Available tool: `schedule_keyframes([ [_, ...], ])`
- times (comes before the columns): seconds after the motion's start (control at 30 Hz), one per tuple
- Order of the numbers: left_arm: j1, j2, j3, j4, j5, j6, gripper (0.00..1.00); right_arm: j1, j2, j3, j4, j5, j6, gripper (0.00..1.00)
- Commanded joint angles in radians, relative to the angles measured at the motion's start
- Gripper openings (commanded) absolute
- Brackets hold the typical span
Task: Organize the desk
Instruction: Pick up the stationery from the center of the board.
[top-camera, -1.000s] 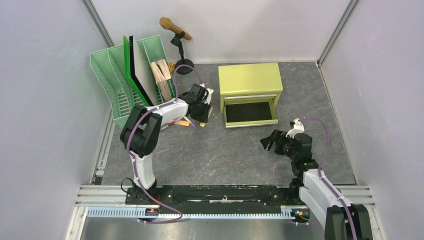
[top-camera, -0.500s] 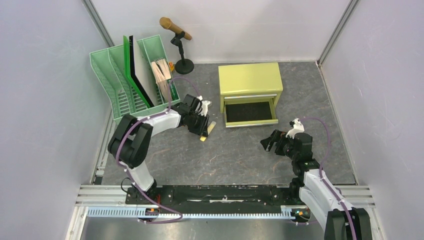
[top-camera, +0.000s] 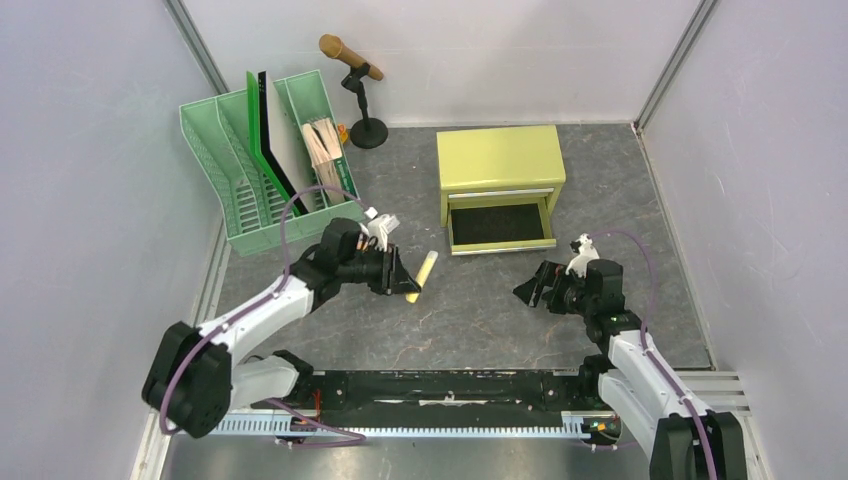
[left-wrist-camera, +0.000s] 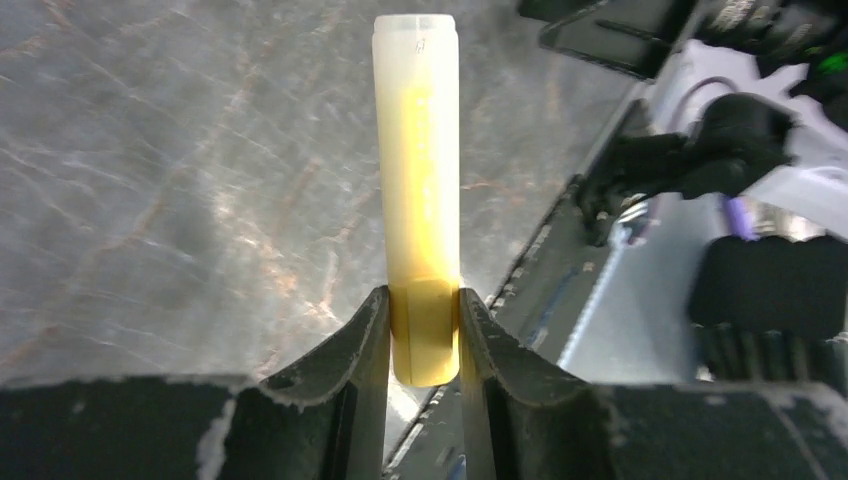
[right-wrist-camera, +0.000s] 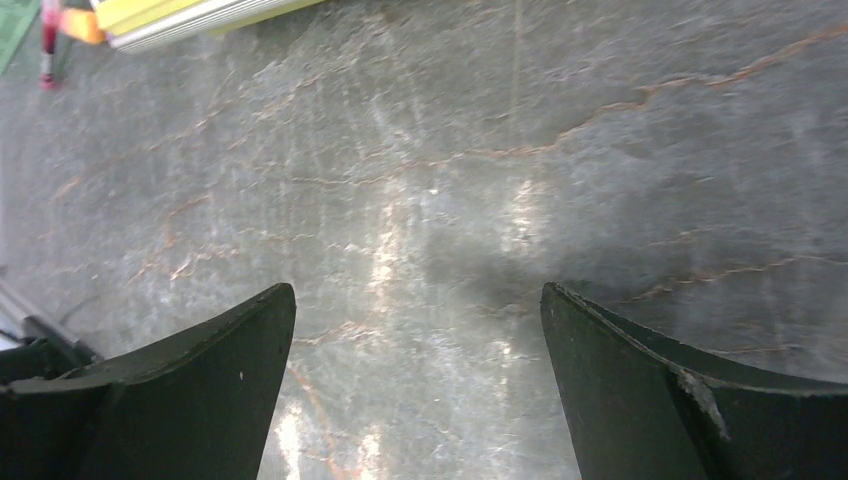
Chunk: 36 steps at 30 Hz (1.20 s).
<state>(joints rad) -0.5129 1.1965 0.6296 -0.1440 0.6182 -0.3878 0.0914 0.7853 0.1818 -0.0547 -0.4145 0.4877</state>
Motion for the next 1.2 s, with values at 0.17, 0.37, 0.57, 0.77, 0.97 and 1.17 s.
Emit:
schedule_keyframes([
  [0.17, -0.009, -0.158, -0.275, 0.644, 0.106, -0.587, 0.30, 0.167, 0.030, 0.058, 0.213, -0.176, 0.249, 0.99],
  [0.37, -0.024, -0.115, -0.341, 0.843, 0.117, -0.714, 0.30, 0.344, 0.123, 0.117, 0.415, -0.165, 0.404, 0.99],
  [0.57, -0.063, -0.073, -0.343, 0.917, 0.149, -0.736, 0.30, 0.461, 0.264, 0.183, 0.608, -0.173, 0.501, 0.99],
  [0.77, -0.076, -0.063, -0.350, 0.955, 0.159, -0.752, 0.30, 0.536, 0.382, 0.254, 0.737, -0.175, 0.556, 0.95],
  [0.97, -0.078, -0.074, -0.361, 0.965, 0.152, -0.753, 0.30, 0.565, 0.472, 0.278, 0.882, -0.191, 0.625, 0.82],
  [1.17, -0.079, -0.073, -0.369, 0.949, 0.155, -0.743, 0.30, 0.585, 0.537, 0.292, 0.968, -0.222, 0.684, 0.41],
])
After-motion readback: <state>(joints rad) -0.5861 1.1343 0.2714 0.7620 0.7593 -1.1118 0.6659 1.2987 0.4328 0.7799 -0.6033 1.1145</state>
